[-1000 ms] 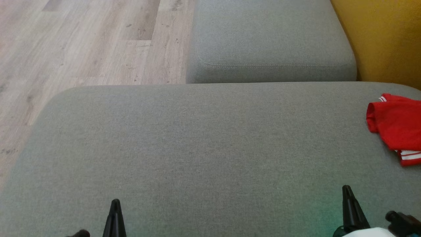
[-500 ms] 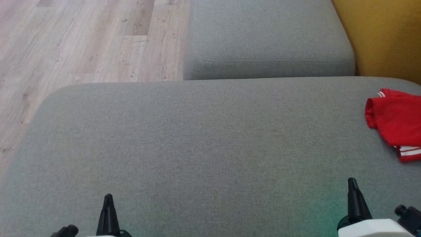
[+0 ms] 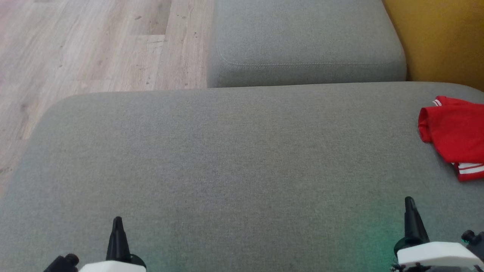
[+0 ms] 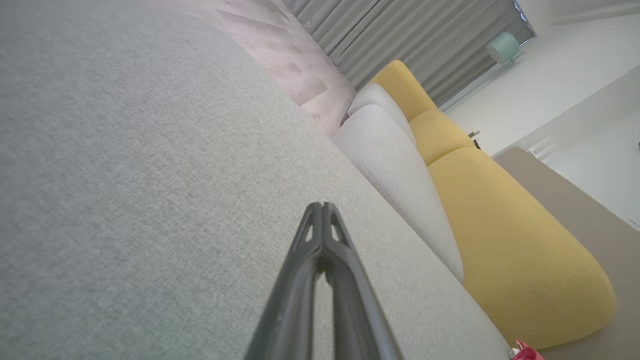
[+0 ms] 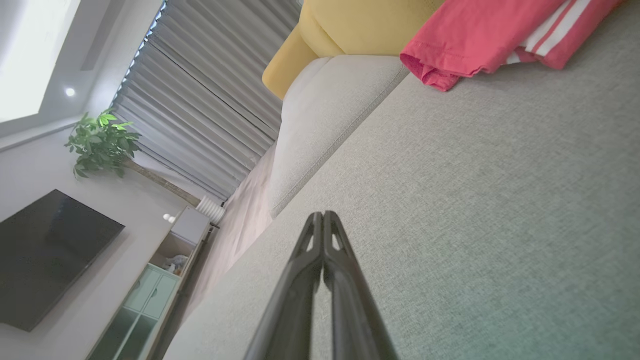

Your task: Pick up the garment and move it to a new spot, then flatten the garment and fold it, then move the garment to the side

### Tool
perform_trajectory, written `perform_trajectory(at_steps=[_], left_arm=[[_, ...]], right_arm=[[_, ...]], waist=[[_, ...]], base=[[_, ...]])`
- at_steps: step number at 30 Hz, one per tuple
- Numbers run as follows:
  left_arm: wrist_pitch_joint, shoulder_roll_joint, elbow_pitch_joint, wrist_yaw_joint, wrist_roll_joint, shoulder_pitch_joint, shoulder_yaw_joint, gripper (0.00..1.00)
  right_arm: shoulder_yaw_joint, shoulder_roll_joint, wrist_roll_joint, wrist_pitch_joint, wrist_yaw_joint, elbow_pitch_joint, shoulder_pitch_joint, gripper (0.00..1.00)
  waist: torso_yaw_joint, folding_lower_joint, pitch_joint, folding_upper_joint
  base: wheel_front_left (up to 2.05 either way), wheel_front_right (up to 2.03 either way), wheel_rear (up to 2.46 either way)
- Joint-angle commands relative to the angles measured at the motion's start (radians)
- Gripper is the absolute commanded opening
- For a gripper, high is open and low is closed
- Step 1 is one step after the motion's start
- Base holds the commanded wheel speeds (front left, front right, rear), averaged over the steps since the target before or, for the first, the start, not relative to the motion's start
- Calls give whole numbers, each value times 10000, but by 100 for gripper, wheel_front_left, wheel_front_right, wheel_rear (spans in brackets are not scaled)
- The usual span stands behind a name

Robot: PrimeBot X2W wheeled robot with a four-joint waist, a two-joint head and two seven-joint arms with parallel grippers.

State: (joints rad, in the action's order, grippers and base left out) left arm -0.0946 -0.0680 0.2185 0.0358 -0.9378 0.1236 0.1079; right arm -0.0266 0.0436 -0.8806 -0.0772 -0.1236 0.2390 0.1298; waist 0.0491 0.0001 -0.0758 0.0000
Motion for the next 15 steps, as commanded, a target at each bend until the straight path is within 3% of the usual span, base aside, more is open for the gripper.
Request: perform_trajectory(at_steps=[1,15], left_arm=[[65,-129,-267,64,-239,-570,-279,0],[466,-133,-144,278,-1899,-984,-640,0]], right_arm=[[51,197,-275,46,-39,-294,-539,0],[-108,212,-2028,445,-47,-212,-979,0]], waist=[[-8,-1,12,0],[-125,-1,201,0]], base=[[0,0,0],[0,0,0]])
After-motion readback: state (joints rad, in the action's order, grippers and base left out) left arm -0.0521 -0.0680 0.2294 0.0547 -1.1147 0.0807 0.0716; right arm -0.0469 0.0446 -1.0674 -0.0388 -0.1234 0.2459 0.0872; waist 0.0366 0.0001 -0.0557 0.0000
